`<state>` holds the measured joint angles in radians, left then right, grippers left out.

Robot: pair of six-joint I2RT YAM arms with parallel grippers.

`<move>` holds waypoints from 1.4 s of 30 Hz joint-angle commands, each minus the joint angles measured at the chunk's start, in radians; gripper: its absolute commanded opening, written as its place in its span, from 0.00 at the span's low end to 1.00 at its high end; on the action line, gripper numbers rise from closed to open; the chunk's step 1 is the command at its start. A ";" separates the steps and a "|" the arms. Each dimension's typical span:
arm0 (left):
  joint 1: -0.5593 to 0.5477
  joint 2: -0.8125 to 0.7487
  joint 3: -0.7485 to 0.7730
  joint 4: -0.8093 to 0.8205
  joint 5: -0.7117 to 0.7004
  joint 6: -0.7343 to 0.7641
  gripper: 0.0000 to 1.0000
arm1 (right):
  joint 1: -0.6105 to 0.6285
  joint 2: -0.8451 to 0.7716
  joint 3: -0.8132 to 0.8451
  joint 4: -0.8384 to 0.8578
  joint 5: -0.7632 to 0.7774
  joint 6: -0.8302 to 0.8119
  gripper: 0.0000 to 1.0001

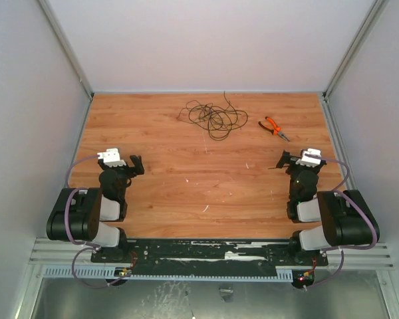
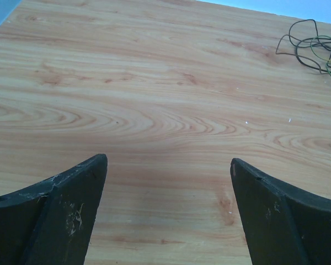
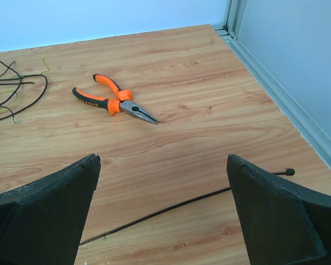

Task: Zip-tie the wires
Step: Pick up the cable at the center of the board.

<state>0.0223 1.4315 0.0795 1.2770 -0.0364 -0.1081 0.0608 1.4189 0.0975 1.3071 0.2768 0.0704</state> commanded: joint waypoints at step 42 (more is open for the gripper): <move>-0.064 -0.450 0.430 -0.973 -0.037 -0.531 0.98 | 0.446 0.553 1.323 -1.045 -0.144 0.481 0.90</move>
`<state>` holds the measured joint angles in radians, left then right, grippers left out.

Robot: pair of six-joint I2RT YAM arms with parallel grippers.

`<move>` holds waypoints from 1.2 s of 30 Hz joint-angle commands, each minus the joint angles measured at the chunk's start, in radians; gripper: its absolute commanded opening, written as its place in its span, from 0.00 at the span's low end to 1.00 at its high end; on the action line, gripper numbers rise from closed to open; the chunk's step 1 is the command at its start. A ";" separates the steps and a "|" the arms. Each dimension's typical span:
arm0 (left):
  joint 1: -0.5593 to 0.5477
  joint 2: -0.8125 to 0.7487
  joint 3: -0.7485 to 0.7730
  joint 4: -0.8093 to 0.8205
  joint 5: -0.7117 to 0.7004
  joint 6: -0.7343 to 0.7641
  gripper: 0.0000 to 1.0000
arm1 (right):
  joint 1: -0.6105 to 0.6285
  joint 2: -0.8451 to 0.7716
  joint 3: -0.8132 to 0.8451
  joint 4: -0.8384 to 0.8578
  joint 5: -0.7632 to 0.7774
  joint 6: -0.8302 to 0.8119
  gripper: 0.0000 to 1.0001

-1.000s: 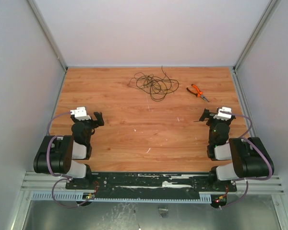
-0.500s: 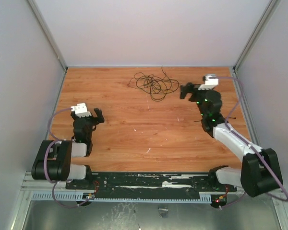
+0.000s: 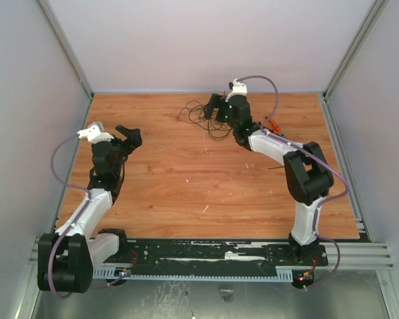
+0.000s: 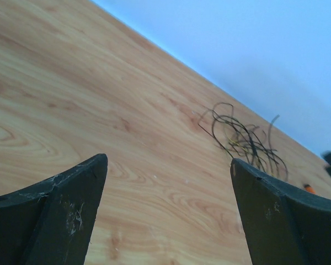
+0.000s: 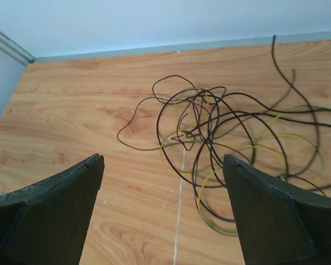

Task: Zip-tie the wires
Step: Pick up the cable at the center of the board.

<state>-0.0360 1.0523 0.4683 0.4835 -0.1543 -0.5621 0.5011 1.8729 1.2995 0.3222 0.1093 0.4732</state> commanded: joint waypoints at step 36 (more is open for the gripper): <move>-0.007 -0.282 0.111 -0.287 0.180 -0.054 0.98 | 0.018 0.468 0.559 -0.259 0.044 0.032 0.00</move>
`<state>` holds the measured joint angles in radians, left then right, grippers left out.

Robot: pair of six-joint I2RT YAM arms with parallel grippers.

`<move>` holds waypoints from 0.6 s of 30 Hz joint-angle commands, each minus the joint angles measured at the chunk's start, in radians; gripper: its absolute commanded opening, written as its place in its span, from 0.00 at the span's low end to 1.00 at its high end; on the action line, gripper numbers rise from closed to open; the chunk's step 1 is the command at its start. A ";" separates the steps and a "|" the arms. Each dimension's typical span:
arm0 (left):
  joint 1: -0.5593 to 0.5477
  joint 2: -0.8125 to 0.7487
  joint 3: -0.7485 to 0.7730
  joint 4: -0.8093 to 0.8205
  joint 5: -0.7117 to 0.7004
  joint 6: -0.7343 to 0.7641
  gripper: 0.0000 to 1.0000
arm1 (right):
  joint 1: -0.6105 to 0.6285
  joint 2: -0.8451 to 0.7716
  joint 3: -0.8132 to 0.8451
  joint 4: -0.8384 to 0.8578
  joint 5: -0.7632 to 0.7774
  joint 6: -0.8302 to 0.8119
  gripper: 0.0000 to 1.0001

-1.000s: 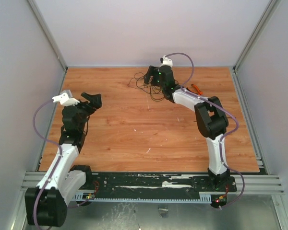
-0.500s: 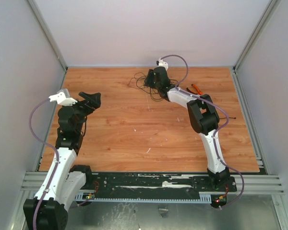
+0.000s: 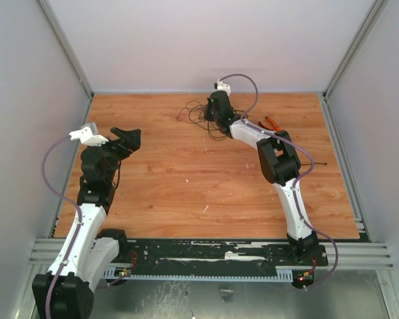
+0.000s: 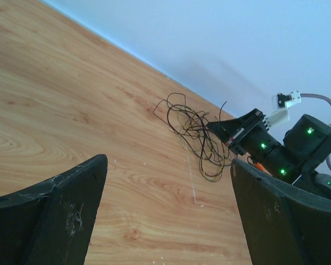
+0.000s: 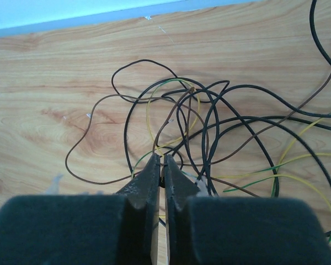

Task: Zip-tie the wires
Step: Pick up the cable at the center of the board.

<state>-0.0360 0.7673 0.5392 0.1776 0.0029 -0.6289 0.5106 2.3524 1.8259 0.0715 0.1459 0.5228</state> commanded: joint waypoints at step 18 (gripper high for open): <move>-0.044 0.192 0.251 0.473 0.457 -0.043 0.98 | 0.011 -0.348 0.509 -0.412 -0.273 -0.258 0.00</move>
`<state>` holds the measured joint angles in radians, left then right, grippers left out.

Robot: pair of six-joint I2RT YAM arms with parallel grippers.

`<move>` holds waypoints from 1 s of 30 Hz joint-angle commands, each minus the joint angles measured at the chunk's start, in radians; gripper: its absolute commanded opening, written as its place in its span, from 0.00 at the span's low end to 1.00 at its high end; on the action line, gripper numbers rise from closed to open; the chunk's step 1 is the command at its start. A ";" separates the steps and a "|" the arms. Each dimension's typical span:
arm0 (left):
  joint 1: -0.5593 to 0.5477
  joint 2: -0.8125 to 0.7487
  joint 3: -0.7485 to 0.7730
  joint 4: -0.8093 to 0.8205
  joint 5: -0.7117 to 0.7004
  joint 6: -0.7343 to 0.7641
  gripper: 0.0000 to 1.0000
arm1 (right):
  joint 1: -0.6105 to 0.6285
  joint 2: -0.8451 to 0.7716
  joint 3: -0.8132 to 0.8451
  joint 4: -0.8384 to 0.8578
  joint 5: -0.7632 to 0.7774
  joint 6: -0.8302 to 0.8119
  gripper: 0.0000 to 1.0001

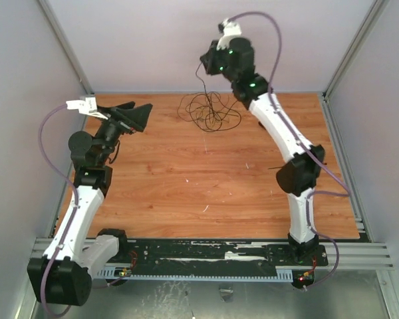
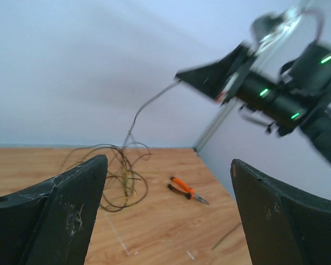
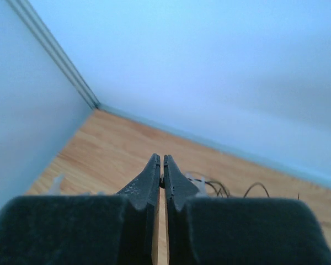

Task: Zip-tie the wires
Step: Pick up the cable at the center of the board, then straighten the cable at the center of the board.

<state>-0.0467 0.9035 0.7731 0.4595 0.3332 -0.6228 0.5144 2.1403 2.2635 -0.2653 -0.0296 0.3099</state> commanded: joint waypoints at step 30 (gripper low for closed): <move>-0.540 0.896 0.592 0.199 -0.569 0.499 0.98 | -0.007 -0.708 -0.205 -0.089 -0.182 0.042 0.00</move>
<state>-0.5919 1.7542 1.2617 0.6682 -0.0994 -0.2108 0.5140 1.5410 2.0911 -0.3546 -0.2756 0.3458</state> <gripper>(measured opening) 0.982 0.014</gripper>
